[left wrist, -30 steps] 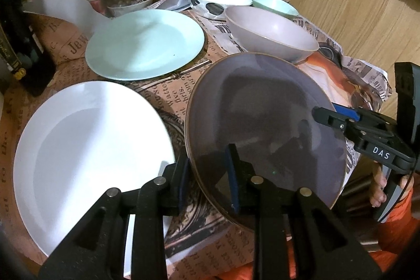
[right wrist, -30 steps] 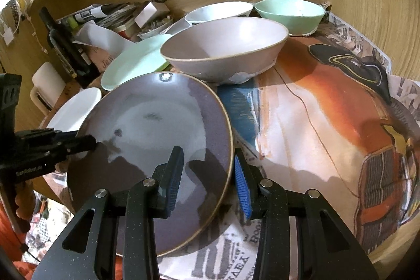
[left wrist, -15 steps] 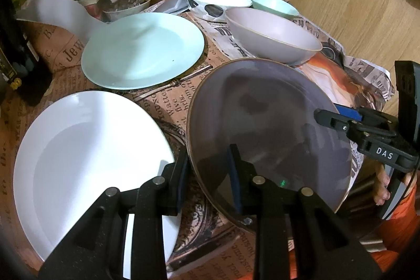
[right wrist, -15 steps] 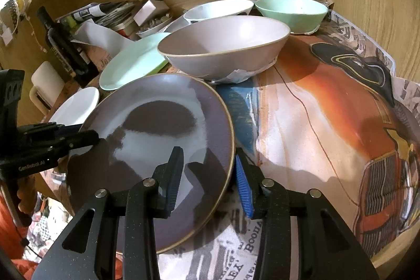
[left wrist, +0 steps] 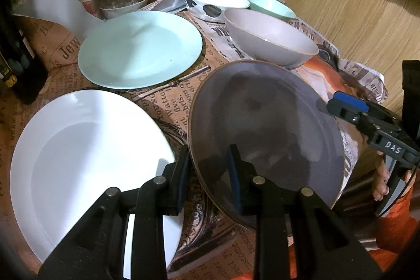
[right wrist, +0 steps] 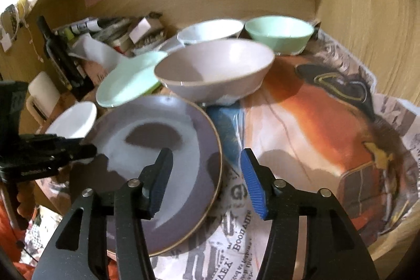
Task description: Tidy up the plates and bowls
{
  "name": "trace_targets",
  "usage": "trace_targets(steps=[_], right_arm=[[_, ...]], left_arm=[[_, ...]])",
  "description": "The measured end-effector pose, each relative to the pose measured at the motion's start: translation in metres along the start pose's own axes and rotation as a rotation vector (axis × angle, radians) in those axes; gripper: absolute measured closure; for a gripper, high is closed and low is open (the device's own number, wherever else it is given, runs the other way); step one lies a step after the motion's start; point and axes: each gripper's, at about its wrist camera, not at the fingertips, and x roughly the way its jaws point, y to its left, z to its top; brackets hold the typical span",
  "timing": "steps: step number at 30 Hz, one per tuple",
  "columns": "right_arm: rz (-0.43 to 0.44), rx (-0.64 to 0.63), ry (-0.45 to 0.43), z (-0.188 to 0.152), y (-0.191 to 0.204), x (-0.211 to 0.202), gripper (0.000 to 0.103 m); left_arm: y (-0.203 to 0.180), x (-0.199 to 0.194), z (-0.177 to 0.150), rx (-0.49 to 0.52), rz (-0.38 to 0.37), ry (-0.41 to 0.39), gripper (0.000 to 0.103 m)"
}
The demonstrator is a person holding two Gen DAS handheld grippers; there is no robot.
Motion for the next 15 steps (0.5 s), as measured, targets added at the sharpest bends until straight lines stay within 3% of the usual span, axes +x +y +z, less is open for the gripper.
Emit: trace_targets(steps=[5,7,11,13,15], right_arm=[[0.013,-0.011,-0.033,0.007,0.007,-0.009,0.045],[0.023,-0.022,-0.039,0.009,0.012,-0.011,0.045],[0.047,-0.057,-0.057,0.014,0.026,-0.015,0.041],[0.064,-0.079,-0.065,0.018,0.036,-0.015,0.04],[0.079,-0.101,-0.066,0.022,0.046,-0.014,0.04]], left_arm=[[0.002,-0.024,0.003,0.022,0.061,-0.109,0.068],[0.004,-0.037,0.003,0.024,0.068,-0.154,0.058],[0.008,-0.063,-0.001,0.04,0.12,-0.243,0.048],[0.015,-0.075,-0.005,0.034,0.143,-0.282,0.034],[0.025,-0.086,-0.012,0.015,0.176,-0.317,0.03]])
